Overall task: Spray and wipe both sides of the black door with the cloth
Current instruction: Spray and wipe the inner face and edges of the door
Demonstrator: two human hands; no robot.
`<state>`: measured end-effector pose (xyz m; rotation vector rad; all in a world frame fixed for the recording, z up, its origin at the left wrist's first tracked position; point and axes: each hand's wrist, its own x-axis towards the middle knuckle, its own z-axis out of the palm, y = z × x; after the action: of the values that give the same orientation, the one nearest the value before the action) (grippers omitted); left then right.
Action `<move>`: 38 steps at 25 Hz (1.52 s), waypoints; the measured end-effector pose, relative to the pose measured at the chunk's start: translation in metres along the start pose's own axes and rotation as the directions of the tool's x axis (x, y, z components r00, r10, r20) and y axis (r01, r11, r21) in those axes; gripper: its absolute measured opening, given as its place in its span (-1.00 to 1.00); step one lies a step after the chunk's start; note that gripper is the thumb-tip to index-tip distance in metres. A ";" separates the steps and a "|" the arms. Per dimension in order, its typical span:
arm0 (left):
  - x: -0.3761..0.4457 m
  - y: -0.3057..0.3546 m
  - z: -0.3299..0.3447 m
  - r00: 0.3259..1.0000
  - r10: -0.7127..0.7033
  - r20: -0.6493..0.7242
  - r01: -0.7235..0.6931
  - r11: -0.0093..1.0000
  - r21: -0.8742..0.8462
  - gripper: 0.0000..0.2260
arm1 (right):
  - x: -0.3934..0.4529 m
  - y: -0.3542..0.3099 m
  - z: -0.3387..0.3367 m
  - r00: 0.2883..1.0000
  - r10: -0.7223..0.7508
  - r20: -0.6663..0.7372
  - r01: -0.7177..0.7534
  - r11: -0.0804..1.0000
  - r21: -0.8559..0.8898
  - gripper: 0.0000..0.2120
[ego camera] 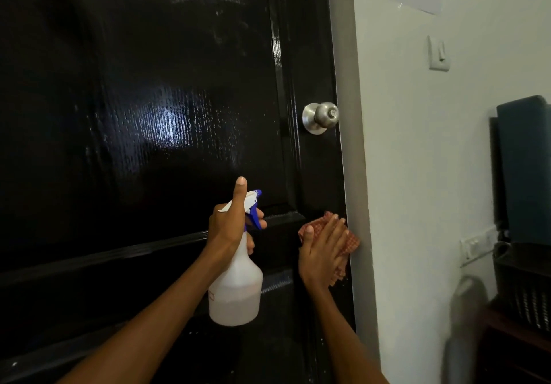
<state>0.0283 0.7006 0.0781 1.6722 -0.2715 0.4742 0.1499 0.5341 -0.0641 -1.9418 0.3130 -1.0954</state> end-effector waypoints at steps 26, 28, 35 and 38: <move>-0.037 -0.043 -0.008 0.997 -0.076 0.006 0.077 0.996 -0.038 -0.30 | -0.022 0.023 0.001 0.999 -0.013 0.036 0.014 1.000 -0.012 -0.30; -0.049 -0.064 -0.007 0.992 -0.121 0.018 0.122 0.991 -0.051 -0.31 | -0.072 0.078 0.014 0.978 0.206 0.043 -0.207 0.978 0.018 -0.25; -0.086 -0.117 -0.016 0.982 -0.191 -0.001 0.190 0.981 -0.027 -0.36 | -0.114 0.116 0.028 0.725 0.644 0.244 -0.680 0.726 0.104 -0.35; -0.086 -0.118 -0.021 0.988 -0.155 -0.020 0.155 0.988 -0.023 -0.36 | -0.087 0.049 0.015 0.868 0.473 0.153 -0.492 0.861 0.128 -0.31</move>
<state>0.0009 0.7317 -0.0630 1.6520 -0.1287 0.3714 0.1196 0.5632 -0.1558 -1.6458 0.5928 -0.6501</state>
